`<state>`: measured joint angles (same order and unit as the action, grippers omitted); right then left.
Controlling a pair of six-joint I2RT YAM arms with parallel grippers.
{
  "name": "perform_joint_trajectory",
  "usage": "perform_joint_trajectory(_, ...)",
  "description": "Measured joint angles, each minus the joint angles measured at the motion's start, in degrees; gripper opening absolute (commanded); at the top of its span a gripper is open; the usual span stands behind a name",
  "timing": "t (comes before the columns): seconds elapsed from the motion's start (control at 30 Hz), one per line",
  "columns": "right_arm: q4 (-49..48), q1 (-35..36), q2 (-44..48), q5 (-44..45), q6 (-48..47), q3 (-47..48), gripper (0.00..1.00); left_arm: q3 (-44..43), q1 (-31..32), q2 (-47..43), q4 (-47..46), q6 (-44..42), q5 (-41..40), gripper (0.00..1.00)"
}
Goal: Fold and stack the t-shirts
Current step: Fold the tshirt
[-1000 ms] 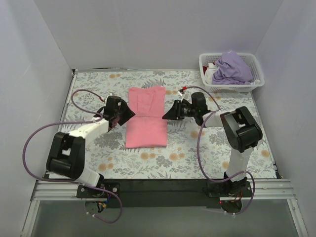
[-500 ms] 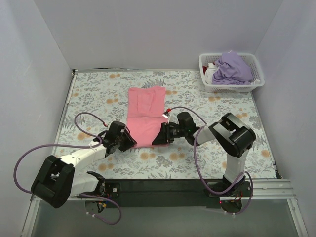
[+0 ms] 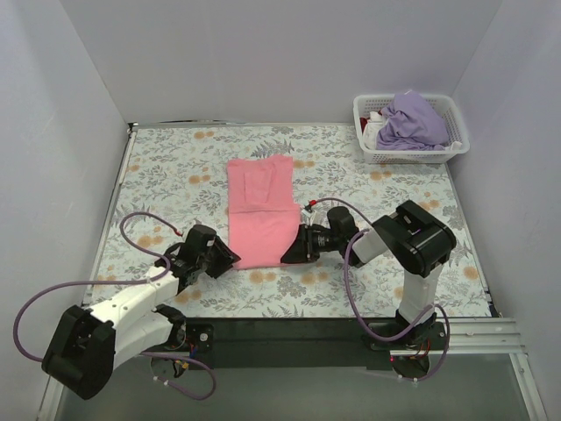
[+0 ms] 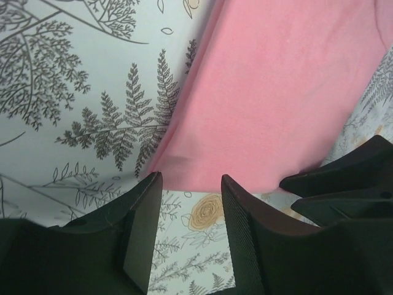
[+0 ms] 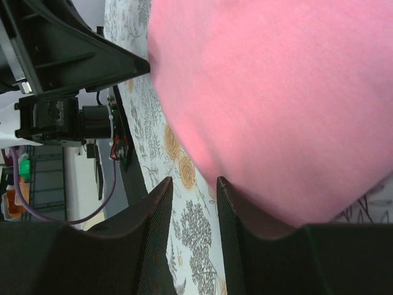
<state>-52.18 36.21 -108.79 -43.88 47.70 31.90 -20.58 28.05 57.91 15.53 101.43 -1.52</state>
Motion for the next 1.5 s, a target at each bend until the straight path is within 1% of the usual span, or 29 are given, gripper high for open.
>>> perform_joint_trajectory(0.07, 3.6, -0.3, 2.1, 0.0, -1.2, -0.2, 0.43, -0.7, 0.3, -2.3, 3.1, -0.4, -0.9, 0.47)
perform_joint_trajectory(0.13, 8.4, -0.5, 5.0, 0.4, -3.0, -0.2, 0.43, -2.3, 0.5, -3.8, 6.3, -1.2, -2.2, 0.53)
perform_joint_trajectory(0.17, 11.1, -0.5, 6.9, 0.7, -4.2, -0.1, 0.44, -3.4, 0.6, -4.2, 7.7, -1.7, -2.9, 0.58)
perform_joint_trajectory(0.23, 18.1, -0.5, 10.8, 2.3, -7.3, 0.7, 0.45, -6.1, 0.9, -4.2, 10.1, -2.8, -4.3, 0.63)
perform_joint_trajectory(0.33, 30.5, -0.2, 16.5, 7.8, -12.8, 3.9, 0.48, -10.1, 1.9, -1.4, 12.8, -4.5, -6.0, 0.64)
perform_joint_trajectory(0.47, 44.5, 1.0, 22.4, 18.4, -18.8, 8.4, 0.54, -13.4, 5.3, 5.1, 16.7, -5.6, -8.6, 0.64)
perform_joint_trajectory(0.6, 54.8, 2.9, 26.3, 29.1, -22.3, 10.1, 0.61, -14.6, 7.9, 9.2, 20.2, -6.2, -10.8, 0.63)
perform_joint_trajectory(0.73, 62.2, 5.1, 26.8, 36.7, -24.0, 10.5, 0.63, -15.9, 9.2, 12.3, 21.8, -6.6, -12.3, 0.59)
perform_joint_trajectory(0.87, 66.2, 7.1, 26.5, 40.5, -24.8, 10.9, 0.63, -16.7, 10.1, 14.9, 21.9, -7.0, -13.2, 0.55)
perform_joint_trajectory(0.9, 66.7, 7.6, 26.4, 41.3, -24.9, 11.1, 0.63, -16.7, 10.2, 15.5, 21.8, -7.1, -13.3, 0.52)
perform_joint_trajectory(1.0, 67.7, 8.8, 25.7, 43.2, -25.2, 11.8, 0.63, -16.7, 10.4, 16.6, 21.7, -7.3, -13.7, 0.46)
perform_joint_trajectory(1.1, 68.5, 9.9, 25.0, 44.4, -25.3, 12.7, 0.63, -16.9, 10.6, 17.4, 21.5, -7.6, -14.1, 0.44)
perform_joint_trajectory(1.2, 68.9, 11.1, 24.3, 45.6, -25.3, 13.5, 0.63, -17.3, 10.7, 18.1, 21.3, -7.7, -14.4, 0.39)
perform_joint_trajectory(1.23, 69.0, 11.6, 24.0, 45.9, -25.2, 13.8, 0.63, -17.4, 10.8, 18.4, 21.1, -7.7, -14.4, 0.34)
perform_joint_trajectory(1.3, 69.2, 12.4, 23.6, 46.6, -25.2, 14.5, 0.62, -17.4, 10.8, 18.6, 20.5, -7.8, -14.5, 0.29)
perform_joint_trajectory(1.43, 69.4, 13.9, 22.5, 47.6, -24.9, 16.1, 0.62, -17.4, 10.9, 19.0, 19.3, -7.7, -14.4, 0.11)
perform_joint_trajectory(1.47, 69.5, 14.2, 22.1, 47.9, -24.8, 16.5, 0.62, -17.3, 11.0, 19.1, 18.9, -7.6, -14.3, 0.01)
perform_joint_trajectory(1.5, 69.7, 14.4, 21.7, 48.1, -24.7, 17.1, 0.62, -17.2, 11.1, 19.1, 18.4, -7.4, -14.1, 0.00)
